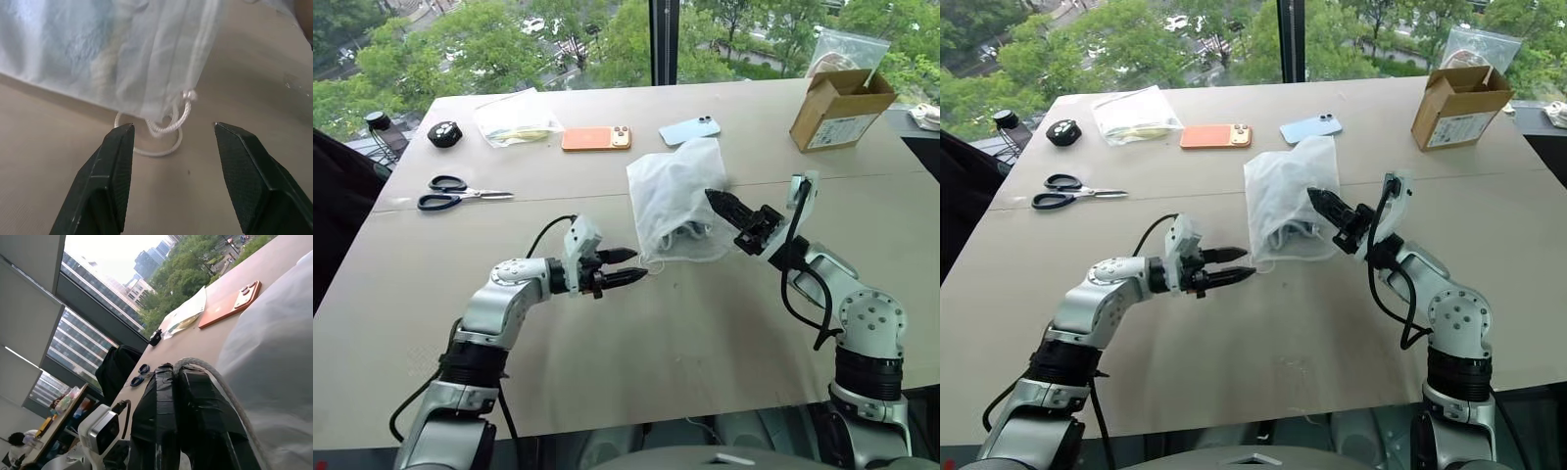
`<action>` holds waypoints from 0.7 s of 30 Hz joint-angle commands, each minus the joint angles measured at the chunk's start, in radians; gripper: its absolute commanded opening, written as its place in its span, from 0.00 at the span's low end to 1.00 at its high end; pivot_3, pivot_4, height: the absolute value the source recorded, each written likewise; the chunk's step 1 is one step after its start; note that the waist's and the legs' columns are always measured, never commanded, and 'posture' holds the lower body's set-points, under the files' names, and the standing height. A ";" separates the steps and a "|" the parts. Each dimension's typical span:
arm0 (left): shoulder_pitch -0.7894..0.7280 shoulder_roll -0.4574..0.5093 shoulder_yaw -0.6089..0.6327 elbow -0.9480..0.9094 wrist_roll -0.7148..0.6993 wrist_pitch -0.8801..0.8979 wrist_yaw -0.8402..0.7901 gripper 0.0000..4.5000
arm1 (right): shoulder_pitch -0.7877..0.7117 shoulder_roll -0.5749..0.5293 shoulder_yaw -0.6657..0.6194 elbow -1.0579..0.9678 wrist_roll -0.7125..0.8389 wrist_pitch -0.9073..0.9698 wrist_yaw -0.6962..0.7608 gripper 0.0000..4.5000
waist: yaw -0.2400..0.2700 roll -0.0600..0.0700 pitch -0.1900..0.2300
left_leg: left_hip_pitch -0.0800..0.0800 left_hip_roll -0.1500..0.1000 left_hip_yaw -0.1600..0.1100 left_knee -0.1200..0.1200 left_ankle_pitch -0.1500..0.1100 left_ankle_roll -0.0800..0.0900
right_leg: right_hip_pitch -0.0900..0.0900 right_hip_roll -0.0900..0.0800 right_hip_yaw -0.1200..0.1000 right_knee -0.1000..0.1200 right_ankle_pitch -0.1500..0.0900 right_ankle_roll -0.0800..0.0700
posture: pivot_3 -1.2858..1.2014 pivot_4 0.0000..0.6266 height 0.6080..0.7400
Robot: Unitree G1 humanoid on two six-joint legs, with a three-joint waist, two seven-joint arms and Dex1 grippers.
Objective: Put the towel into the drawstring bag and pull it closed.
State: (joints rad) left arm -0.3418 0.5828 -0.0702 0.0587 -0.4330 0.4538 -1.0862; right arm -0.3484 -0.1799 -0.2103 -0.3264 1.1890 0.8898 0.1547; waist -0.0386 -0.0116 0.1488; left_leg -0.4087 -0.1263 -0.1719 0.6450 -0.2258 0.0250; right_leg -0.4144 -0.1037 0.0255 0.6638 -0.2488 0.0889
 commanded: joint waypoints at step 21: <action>-0.067 -0.122 -0.157 0.152 0.336 -0.196 0.211 0.30 | 0.006 -0.004 -0.001 -0.052 0.032 -0.025 -0.008 0.00 | 0.006 0.000 -0.001 | 0.008 0.000 0.002 -0.004 -0.002 0.004 | 0.005 -0.001 0.002 0.000 0.000 0.000 | 0.52 0.24 1.00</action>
State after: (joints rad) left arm -0.4296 0.4543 -0.1782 0.1883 -0.1412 0.2635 -0.8695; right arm -0.3403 -0.1800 -0.2047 -0.3360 1.1912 0.8842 0.1453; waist -0.0324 -0.0112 0.1482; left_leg -0.4001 -0.1267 -0.1700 0.6406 -0.2280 0.0287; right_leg -0.4089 -0.1042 0.0276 0.6632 -0.2489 0.0890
